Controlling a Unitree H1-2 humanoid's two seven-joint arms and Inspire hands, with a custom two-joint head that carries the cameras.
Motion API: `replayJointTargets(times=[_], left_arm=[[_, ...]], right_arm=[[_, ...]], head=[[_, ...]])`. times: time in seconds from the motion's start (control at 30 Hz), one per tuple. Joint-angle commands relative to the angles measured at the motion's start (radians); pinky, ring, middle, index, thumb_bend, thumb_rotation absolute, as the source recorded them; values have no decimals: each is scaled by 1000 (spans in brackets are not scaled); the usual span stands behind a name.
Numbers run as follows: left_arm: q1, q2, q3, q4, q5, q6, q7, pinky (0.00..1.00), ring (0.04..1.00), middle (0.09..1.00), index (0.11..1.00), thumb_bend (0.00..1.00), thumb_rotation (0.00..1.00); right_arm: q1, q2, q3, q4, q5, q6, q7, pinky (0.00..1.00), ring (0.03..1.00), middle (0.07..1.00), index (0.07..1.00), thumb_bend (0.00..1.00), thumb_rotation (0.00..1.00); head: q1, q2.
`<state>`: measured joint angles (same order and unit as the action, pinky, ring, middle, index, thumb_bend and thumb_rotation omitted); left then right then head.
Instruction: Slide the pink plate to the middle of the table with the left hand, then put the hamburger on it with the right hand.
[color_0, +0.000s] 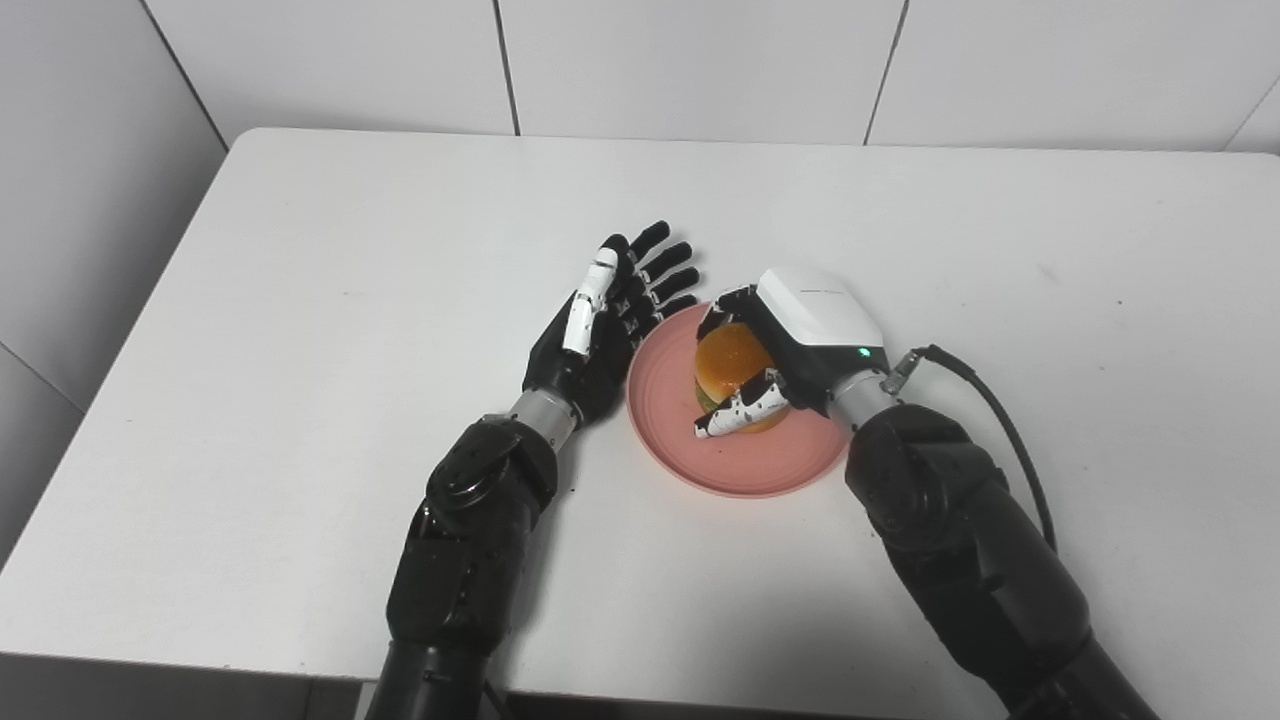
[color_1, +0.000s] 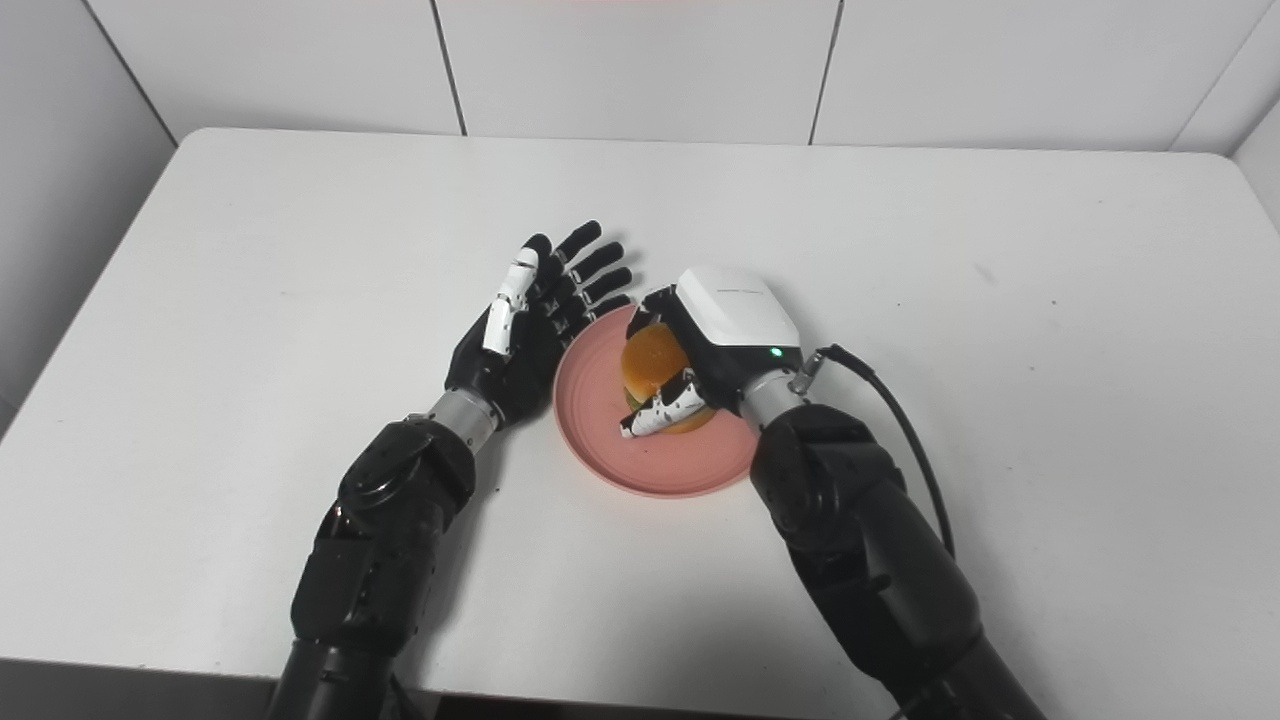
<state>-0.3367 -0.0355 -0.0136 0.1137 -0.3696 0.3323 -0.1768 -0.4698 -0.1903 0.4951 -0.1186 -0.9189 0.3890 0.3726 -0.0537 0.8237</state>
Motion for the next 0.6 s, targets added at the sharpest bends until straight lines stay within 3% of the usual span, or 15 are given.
replayJointTargets(times=[0.0, 0.07, 0.2, 0.57], left_arm=[[45, 13, 2, 29, 8, 84, 11, 892, 909, 907, 913, 400, 1000], [45, 13, 1, 27, 10, 84, 12, 894, 917, 909, 917, 395, 1000], [44, 11, 4, 26, 10, 89, 18, 890, 922, 910, 920, 394, 1000], [41, 5, 12, 35, 7, 85, 19, 883, 921, 909, 919, 393, 1000]], right_arm=[[-37, -13, 3, -34, -22, -36, 3, 448, 592, 653, 684, 784, 323], [-39, -18, 7, -37, -33, -43, 4, 522, 681, 729, 737, 826, 372], [-40, -25, 11, -41, -37, -60, -9, 562, 735, 806, 798, 853, 413], [-43, -28, 0, -80, -35, -70, 4, 583, 743, 835, 889, 855, 521]], head=[[1, 4], [1, 4], [1, 5], [0, 4]])
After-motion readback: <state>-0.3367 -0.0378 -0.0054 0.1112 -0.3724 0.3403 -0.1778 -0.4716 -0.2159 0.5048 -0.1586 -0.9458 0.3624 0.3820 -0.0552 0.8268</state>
